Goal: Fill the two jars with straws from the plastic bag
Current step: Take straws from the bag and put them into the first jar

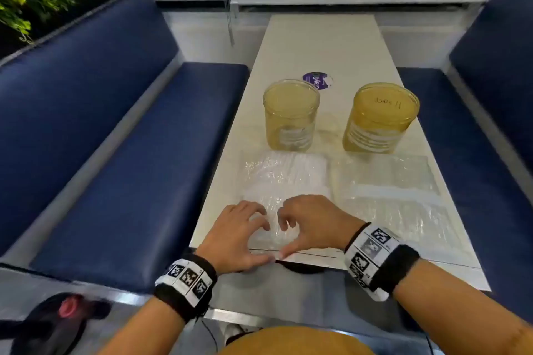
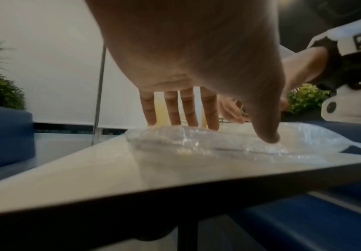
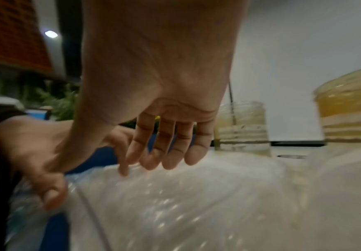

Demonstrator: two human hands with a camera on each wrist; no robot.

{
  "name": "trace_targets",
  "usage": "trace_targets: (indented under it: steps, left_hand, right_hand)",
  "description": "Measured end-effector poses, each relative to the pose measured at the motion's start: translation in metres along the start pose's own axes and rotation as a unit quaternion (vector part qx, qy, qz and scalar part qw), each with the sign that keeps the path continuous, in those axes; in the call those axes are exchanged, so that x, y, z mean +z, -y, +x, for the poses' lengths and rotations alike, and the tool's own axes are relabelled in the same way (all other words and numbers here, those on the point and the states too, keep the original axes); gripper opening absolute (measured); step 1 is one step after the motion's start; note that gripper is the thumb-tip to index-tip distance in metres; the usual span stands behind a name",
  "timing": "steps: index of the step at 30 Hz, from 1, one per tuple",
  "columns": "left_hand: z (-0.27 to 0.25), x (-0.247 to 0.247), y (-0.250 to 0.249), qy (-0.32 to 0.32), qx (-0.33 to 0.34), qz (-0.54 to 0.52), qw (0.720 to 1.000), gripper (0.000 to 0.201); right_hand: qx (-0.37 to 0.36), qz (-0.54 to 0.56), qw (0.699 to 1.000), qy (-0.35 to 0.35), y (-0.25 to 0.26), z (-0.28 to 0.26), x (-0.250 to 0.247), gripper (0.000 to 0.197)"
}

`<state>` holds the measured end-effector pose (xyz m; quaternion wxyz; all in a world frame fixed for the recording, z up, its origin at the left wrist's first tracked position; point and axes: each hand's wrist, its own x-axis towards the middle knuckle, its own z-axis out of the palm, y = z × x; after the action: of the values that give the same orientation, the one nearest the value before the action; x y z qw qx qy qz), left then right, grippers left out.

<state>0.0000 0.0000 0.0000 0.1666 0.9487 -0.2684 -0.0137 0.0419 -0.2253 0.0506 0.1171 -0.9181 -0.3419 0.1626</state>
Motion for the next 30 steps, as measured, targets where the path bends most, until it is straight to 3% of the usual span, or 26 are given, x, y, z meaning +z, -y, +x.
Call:
trace_targets:
  steps: [2, 4, 8, 13, 17, 22, 27, 30]
  left_hand:
    - [0.001, 0.005, -0.001, 0.029, -0.002, 0.029, 0.999, 0.056]
    - [0.003, 0.008, 0.0, 0.034, -0.001, 0.046, 0.998, 0.044]
    - [0.004, 0.009, 0.008, -0.008, 0.032, 0.061, 0.998, 0.018]
    - [0.01, -0.001, 0.004, -0.046, 0.044, 0.05, 0.997, 0.003]
    - [0.022, -0.033, -0.008, -0.068, 0.007, 0.032, 0.997, 0.007]
    - [0.043, -0.084, -0.018, -0.101, -0.027, -0.017, 0.994, 0.008]
    - [0.054, -0.105, -0.02, -0.129, -0.022, 0.01, 0.991, 0.007]
    - [0.052, -0.111, -0.024, -0.166, 0.014, 0.013, 0.986, 0.021]
  right_hand:
    - [-0.028, -0.075, 0.995, 0.053, 0.014, 0.007, 0.014, 0.059]
    - [-0.034, -0.108, 0.992, 0.062, 0.021, 0.012, 0.031, 0.051]
    - [-0.023, -0.105, 0.994, 0.017, 0.014, 0.012, 0.037, 0.021]
    - [-0.018, -0.075, 0.997, -0.017, 0.013, 0.007, 0.03, 0.014]
    - [-0.011, -0.053, 0.993, -0.105, 0.015, -0.002, -0.001, 0.016]
    - [-0.047, -0.095, 0.964, -0.243, 0.023, -0.014, -0.031, 0.04]
    - [-0.053, -0.179, 0.927, -0.325, 0.024, -0.009, -0.042, 0.009]
    - [-0.049, -0.154, 0.923, -0.348, 0.016, -0.007, -0.059, 0.006]
